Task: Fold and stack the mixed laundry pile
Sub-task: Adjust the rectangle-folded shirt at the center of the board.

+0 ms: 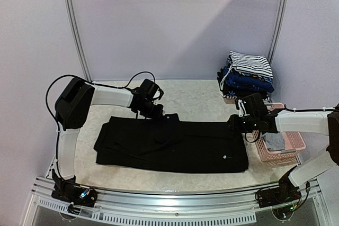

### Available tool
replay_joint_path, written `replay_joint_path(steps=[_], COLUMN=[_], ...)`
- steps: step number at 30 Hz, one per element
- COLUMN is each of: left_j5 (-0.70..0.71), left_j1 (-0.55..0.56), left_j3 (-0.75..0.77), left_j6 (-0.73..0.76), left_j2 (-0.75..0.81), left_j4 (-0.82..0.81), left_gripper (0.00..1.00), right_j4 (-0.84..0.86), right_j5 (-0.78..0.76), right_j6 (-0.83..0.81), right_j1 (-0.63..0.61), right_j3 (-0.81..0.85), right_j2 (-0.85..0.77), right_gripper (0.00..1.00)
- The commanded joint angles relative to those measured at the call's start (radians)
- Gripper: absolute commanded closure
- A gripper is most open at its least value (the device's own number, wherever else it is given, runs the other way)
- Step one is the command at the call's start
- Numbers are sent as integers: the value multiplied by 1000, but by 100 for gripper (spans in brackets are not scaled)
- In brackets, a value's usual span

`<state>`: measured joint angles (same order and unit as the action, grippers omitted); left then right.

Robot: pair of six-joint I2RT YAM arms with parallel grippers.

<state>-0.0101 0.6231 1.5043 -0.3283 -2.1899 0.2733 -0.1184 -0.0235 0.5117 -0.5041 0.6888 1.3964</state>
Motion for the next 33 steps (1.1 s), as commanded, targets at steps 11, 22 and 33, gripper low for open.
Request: replay_joint_path(steps=[11, 22, 33], left_j5=[-62, -145, -270], left_j1=[101, 338, 469], left_j3=[-133, -190, -185], left_j6=[-1, -56, -118], left_j2=[229, 286, 179], left_j4=[-175, -295, -355], left_gripper=[100, 100, 98], right_j4=[-17, -70, -145], right_j5=[-5, 110, 185], right_j6=[7, 33, 85], right_j1=[-8, -7, -7], right_j3=[28, -17, -106], right_j2=[-49, -211, -395], right_gripper=[63, 60, 56])
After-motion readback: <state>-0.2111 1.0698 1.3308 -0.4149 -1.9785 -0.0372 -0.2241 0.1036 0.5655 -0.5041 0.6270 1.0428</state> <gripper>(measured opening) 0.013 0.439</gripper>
